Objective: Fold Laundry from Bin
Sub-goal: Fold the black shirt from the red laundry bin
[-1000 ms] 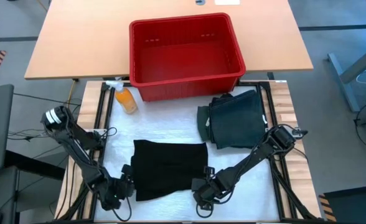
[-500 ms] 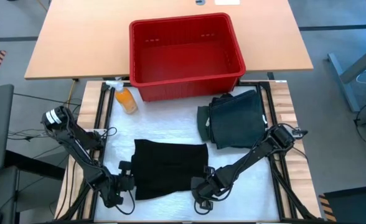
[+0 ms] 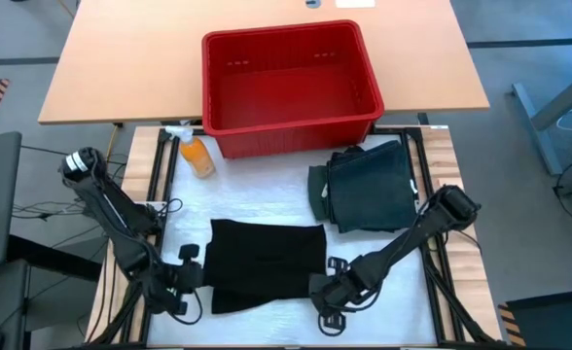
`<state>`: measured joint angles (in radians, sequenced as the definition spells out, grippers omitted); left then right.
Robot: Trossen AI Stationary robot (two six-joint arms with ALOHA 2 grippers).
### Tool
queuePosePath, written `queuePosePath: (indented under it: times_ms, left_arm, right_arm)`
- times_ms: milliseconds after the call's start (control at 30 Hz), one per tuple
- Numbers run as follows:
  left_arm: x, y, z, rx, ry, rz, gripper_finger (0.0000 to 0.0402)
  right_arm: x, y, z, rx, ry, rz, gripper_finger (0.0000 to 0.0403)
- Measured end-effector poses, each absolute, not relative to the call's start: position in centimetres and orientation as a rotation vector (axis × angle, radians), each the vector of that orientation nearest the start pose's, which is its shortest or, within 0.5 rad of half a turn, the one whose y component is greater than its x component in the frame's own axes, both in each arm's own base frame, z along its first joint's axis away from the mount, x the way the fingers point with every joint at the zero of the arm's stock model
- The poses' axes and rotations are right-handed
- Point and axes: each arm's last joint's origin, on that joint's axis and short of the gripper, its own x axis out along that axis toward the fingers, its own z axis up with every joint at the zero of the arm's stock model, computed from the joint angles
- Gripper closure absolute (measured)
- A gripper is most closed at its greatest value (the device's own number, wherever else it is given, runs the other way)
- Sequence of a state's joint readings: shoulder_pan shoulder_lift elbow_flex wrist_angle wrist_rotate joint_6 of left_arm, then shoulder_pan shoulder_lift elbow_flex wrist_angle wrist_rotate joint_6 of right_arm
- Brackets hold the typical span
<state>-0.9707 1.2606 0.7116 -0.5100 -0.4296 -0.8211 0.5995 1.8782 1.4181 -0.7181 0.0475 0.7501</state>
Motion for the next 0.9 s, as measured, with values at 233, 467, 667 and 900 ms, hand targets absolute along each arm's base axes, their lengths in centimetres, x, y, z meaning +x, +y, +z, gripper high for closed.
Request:
queuePosePath:
  times_ms: [233,467,667,900]
  left_arm:
    - [13.3,-19.0,20.5,-0.22,0.971,-0.286,0.0401]
    - [14.1,-20.8,19.4,-0.268,0.985,-0.371,0.0401]
    - [14.4,-21.4,18.7,-0.314,1.029,-0.399,0.0363]
    - [13.6,-20.2,20.1,-0.445,1.195,-0.47,0.0286]
  right_arm:
    - [29.8,23.0,20.8,0.256,1.341,0.088,0.039]
    - [30.4,23.2,20.9,0.263,1.277,0.116,0.0389]
    - [32.6,21.6,21.1,0.285,1.141,0.092,0.0388]
    - [33.5,20.4,18.5,0.392,1.031,0.097,0.0387]
